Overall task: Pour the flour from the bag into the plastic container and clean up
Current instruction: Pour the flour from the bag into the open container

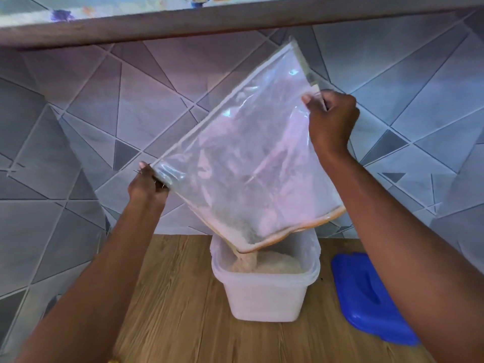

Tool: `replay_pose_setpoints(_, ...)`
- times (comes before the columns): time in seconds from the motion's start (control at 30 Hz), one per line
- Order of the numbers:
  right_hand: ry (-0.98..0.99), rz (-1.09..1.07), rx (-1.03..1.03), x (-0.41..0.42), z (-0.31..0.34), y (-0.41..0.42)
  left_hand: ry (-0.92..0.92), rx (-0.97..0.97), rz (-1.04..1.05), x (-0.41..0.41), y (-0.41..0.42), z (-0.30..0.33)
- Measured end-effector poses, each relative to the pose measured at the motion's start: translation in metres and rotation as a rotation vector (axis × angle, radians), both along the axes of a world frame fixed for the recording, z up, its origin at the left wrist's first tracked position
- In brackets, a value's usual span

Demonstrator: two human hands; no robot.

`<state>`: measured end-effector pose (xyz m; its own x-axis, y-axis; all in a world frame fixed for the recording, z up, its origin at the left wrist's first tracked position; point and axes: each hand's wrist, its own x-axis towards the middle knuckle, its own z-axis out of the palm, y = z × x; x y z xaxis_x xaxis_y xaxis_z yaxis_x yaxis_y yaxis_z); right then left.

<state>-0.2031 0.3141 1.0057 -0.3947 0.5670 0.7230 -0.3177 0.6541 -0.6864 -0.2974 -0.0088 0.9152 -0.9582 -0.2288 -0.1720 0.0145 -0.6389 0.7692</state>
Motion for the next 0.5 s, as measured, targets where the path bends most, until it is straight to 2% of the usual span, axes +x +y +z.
replay_pose_setpoints(0.13, -0.047, 0.103, 0.136, 0.003, -0.001, -0.006, -0.007, -0.014, 0.04, -0.001, 0.0, 0.003)
replay_pose_setpoints(0.27, 0.025, -0.004, 0.018, 0.003, 0.008, 0.004, 0.049, -0.048, -0.005, 0.001, 0.0, 0.003)
replay_pose_setpoints(0.37, -0.023, 0.1, 0.125, 0.006, 0.009, 0.003, 0.063, -0.082, -0.024, 0.001, 0.003, 0.005)
replay_pose_setpoints(0.5, 0.035, 0.033, 0.041, 0.007, 0.009, 0.012, 0.074, -0.107, -0.053, 0.001, 0.001, 0.007)
